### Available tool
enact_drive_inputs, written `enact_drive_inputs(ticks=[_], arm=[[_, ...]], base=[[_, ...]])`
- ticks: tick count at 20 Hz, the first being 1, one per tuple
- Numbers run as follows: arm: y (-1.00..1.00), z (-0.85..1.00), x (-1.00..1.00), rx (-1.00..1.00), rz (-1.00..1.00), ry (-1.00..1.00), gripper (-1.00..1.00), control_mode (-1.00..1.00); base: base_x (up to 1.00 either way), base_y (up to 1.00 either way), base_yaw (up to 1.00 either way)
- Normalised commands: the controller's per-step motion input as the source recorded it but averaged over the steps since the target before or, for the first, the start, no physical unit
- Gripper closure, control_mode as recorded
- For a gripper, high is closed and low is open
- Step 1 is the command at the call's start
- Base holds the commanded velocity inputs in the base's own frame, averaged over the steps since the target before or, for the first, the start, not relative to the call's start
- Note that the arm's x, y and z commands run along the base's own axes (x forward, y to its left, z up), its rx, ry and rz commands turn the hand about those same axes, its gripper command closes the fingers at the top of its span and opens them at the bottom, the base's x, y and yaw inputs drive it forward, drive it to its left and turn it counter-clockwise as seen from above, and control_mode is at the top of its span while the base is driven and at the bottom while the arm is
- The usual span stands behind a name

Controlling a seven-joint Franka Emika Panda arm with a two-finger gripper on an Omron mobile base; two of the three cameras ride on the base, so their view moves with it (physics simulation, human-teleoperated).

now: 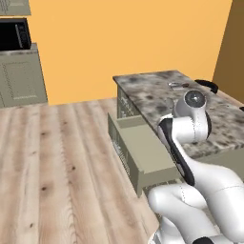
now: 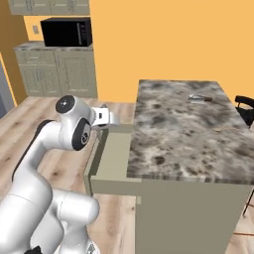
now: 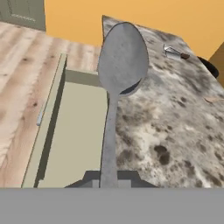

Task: Pick up the metallic utensils from the counter and place them in the open drawer. Make sure not to pick up any wooden utensils.

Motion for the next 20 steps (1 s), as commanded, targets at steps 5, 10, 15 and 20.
enact_drive_inputs(ticks=[5,10,15,20], arm=[[0.12,-0.19,0.12,0.0,0.0,0.11,1.0,-1.0],[0.05,-0.43,0.3,0.0,0.08,0.3,1.0,-1.0],[0.0,-0.55,0.32,0.0,0.17,0.43,1.0,-1.0],[0.0,-0.76,0.38,0.1,0.03,0.07,1.0,-1.0]], base=[[0.14,0.27,0.0],[0.0,0.0,0.0],[0.0,0.0,0.0],[0.0,0.0,0.0]])
